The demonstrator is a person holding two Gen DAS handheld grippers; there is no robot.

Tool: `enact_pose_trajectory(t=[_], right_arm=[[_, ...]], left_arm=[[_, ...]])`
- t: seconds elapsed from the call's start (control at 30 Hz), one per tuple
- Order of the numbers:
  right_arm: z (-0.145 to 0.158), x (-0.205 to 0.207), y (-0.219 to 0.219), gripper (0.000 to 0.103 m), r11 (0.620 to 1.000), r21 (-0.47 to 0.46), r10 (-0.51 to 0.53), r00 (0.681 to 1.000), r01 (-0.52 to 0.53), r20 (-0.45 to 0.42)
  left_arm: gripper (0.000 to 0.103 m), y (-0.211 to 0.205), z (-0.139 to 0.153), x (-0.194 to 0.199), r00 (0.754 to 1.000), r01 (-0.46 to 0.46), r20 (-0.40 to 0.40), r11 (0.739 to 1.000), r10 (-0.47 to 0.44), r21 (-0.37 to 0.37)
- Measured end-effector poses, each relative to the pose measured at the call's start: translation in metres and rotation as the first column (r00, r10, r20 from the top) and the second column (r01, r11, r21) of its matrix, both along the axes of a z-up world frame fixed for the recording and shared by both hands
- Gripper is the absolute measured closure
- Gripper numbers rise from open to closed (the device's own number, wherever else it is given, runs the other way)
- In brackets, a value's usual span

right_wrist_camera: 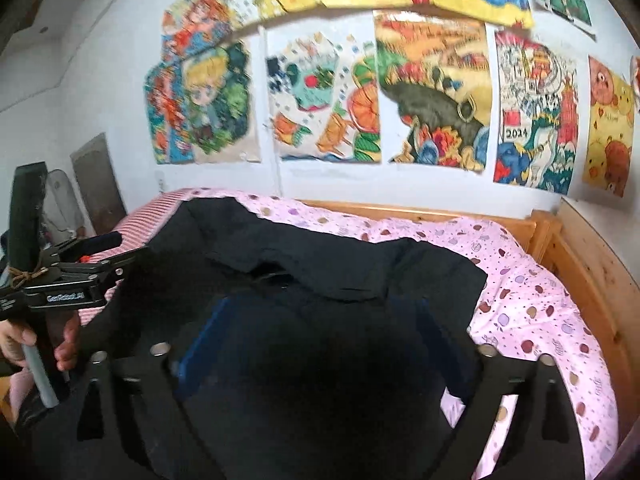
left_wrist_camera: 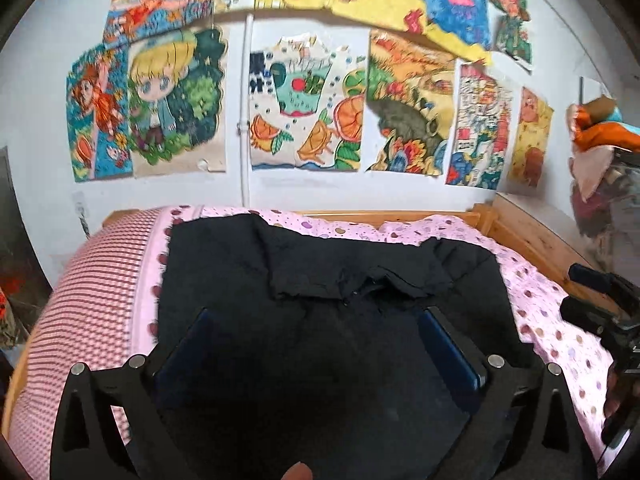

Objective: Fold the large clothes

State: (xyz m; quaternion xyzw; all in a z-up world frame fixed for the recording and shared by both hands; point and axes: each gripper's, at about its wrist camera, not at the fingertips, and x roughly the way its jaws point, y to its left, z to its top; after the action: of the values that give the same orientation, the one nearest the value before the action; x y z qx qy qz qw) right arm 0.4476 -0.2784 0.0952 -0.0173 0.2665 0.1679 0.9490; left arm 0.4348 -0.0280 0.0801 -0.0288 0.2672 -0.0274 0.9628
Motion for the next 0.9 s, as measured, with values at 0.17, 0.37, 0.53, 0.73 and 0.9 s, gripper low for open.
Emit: enact_pose_trajectory(t=[0.17, 0.37, 0.53, 0.73, 0.9], right_arm=[[0.016, -0.046, 0.000, 0.007, 1.000, 0.004, 0.011, 1.000, -0.011, 0.021], [0.020, -0.095, 0.005, 0.005, 0.999, -0.027, 0.036, 0.999, -0.036, 0.004], [0.011, -0.137, 0.010, 0.005, 0.996, -0.057, 0.070, 0.998, -0.070, -0.004], [-0.006, -0.175, 0.025, 0.005, 0.980, -0.157, 0.123, 0.992, -0.125, -0.025], [-0.015, -0.202, 0.030, 0.005, 0.968, -0.177, 0.174, 0.984, -0.179, -0.039]], left_arm=[[0.000, 0.008, 0.009, -0.048, 0.999, -0.029, -0.020, 0.998, 0.030, 0.058], [0.000, 0.026, 0.012, -0.105, 0.999, -0.044, -0.024, 0.998, 0.045, 0.040], [0.000, 0.035, 0.006, -0.144, 0.999, -0.024, -0.038, 0.996, 0.027, 0.085], [0.000, 0.037, -0.012, -0.182, 0.997, 0.059, -0.058, 0.987, -0.051, 0.150], [0.000, 0.028, -0.029, -0.206, 0.991, 0.129, -0.070, 0.967, -0.116, 0.221]])
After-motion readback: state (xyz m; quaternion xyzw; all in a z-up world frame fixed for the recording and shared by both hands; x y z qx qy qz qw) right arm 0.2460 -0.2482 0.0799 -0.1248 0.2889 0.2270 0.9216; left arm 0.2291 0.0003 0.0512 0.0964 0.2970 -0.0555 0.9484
